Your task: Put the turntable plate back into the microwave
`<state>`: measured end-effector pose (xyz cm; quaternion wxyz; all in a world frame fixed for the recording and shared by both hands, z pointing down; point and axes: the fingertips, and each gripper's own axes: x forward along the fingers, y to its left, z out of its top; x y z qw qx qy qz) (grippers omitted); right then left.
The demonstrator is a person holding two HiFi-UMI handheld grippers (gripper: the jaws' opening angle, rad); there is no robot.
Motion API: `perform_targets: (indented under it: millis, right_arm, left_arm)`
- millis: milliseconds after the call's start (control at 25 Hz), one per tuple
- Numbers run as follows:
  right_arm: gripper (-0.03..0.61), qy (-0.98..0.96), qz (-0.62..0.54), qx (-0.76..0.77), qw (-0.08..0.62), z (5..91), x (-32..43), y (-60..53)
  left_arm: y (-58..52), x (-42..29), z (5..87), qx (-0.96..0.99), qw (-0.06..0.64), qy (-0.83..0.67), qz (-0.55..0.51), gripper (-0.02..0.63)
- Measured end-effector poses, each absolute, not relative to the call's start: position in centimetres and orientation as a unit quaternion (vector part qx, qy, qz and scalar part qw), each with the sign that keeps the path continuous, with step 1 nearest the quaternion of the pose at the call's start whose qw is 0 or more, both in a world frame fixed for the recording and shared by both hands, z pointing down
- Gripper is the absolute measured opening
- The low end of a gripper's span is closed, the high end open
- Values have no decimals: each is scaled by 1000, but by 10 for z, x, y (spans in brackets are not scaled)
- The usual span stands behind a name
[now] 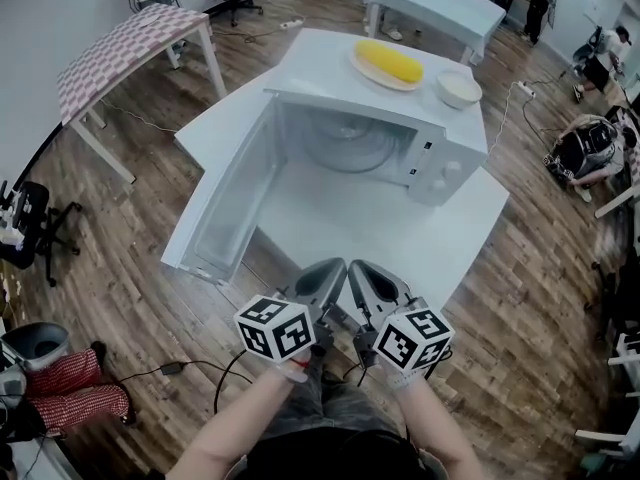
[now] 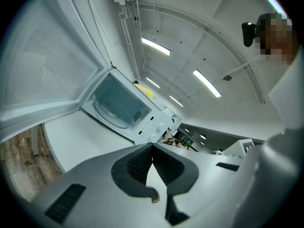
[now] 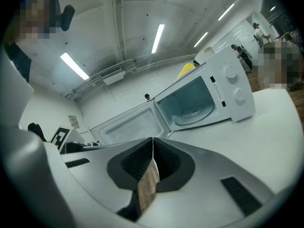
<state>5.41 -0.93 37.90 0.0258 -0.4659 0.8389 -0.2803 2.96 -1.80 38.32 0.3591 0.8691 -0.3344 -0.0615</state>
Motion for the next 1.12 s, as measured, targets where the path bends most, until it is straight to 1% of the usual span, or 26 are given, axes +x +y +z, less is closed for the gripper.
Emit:
perform_targets:
  millis: [280, 560, 1120]
  right_arm:
    - [23, 844, -277, -457, 24, 368, 51, 14]
    - [23, 855, -255, -452, 5, 360, 48, 35]
    - [23, 865, -259, -430, 5, 348, 39, 65]
  left_arm:
    - [6, 27, 373, 870, 359, -330, -67, 12]
    - [26, 26, 365, 871, 355, -332, -75, 12]
    - [57, 16, 354, 868, 358, -334, -81, 12]
